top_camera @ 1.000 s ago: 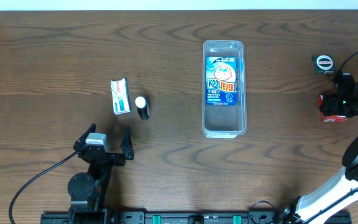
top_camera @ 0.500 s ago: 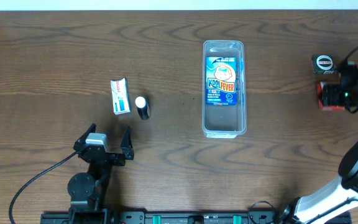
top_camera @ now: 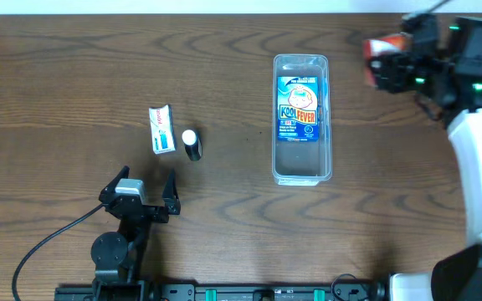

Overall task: Pack container
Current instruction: 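Carry the red-and-white box into the container and release it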

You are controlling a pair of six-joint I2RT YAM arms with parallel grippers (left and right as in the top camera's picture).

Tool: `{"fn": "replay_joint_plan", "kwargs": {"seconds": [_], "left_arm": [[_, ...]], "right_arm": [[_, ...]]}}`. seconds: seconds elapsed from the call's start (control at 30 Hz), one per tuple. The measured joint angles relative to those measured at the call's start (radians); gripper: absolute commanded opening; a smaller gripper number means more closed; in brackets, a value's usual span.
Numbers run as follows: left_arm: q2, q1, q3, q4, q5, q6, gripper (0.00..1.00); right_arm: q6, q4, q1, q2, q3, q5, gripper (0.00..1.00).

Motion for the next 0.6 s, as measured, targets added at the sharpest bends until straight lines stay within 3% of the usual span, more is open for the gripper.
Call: {"fn": "replay_joint_plan", "kwargs": {"seconds": [0.27,0.6], "left_arm": [[0.0,0.0,0.0,0.0,0.0,0.0,0.98],[0.0,0.0,0.0,0.0,0.0,0.0,0.98]], "right_arm": [[0.243,0.0,0.254,0.047,0.0,0.249,0.67],[0.482,0.008,0.417,0.205,0.0,0.52,0.68]]}}
